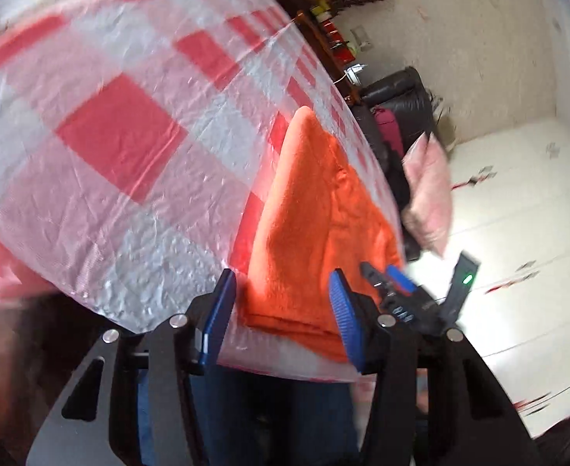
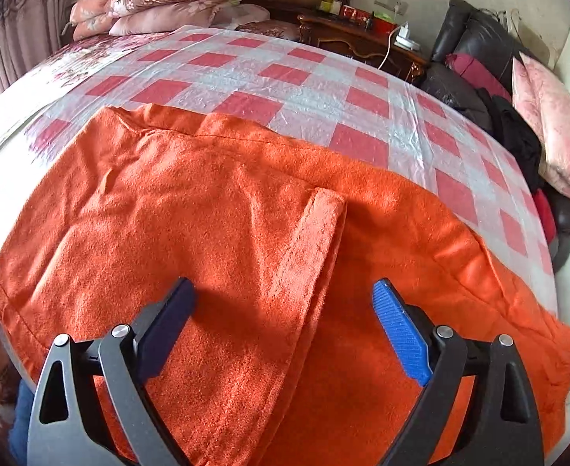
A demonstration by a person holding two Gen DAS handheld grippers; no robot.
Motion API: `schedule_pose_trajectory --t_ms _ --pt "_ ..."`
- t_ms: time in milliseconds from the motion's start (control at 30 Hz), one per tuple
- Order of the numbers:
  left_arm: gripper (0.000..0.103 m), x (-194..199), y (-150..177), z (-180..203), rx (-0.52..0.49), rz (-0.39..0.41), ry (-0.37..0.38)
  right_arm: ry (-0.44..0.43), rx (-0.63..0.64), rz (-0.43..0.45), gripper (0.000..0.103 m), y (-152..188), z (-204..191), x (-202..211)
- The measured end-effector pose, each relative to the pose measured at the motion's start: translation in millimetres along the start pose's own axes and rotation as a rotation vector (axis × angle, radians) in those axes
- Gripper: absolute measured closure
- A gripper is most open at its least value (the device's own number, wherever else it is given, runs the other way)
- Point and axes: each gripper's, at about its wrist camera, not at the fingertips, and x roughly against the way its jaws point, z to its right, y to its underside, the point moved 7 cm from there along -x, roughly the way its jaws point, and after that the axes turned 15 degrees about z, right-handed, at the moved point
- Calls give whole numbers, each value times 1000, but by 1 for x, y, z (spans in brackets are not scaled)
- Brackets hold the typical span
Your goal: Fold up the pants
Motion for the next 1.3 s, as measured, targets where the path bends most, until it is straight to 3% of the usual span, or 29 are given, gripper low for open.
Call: schedule_pose_trajectory --t_ms 200,300,333,467,500,567,633,700,767,867,900,933,1167,1300 --pt "70 -15 5 -14 275 -161 36 8 -3 -27 12 -2 1 -2" --pt "75 -17 7 -9 272 -166 51 37 22 -8 13 -13 -4 14" --pt "75 -16 6 -5 271 -160 70 -54 22 44 13 -23 -21 32" --pt "75 -13 -1 10 266 -122 140 -330 75 99 14 -34 -85 69" --pt "75 -15 -3 12 269 -119 153 -350 110 75 15 -30 -102 66" --pt "75 -23 -3 15 292 -119 165 -319 151 3 29 -15 -117 48" --pt "75 -32 1 18 287 -130 164 -313 146 -90 31 4 -124 32" --pt "72 -43 4 24 292 -142 160 -318 115 -83 30 5 -122 31" --pt "61 -52 5 29 304 -147 171 -325 108 -90 29 4 -121 31" --pt "59 -47 1 30 256 -97 110 -337 106 -83 27 6 -121 32" --pt "59 -42 -3 27 158 -62 0 -339 109 -80 27 6 -121 32" --pt "59 -38 -6 24 102 -42 -60 -341 108 -79 27 6 -120 31" --pt "58 -42 4 23 182 -108 -11 -345 112 -70 25 7 -120 30" --pt "60 -41 4 23 171 -91 -45 -346 104 -67 24 7 -120 31"
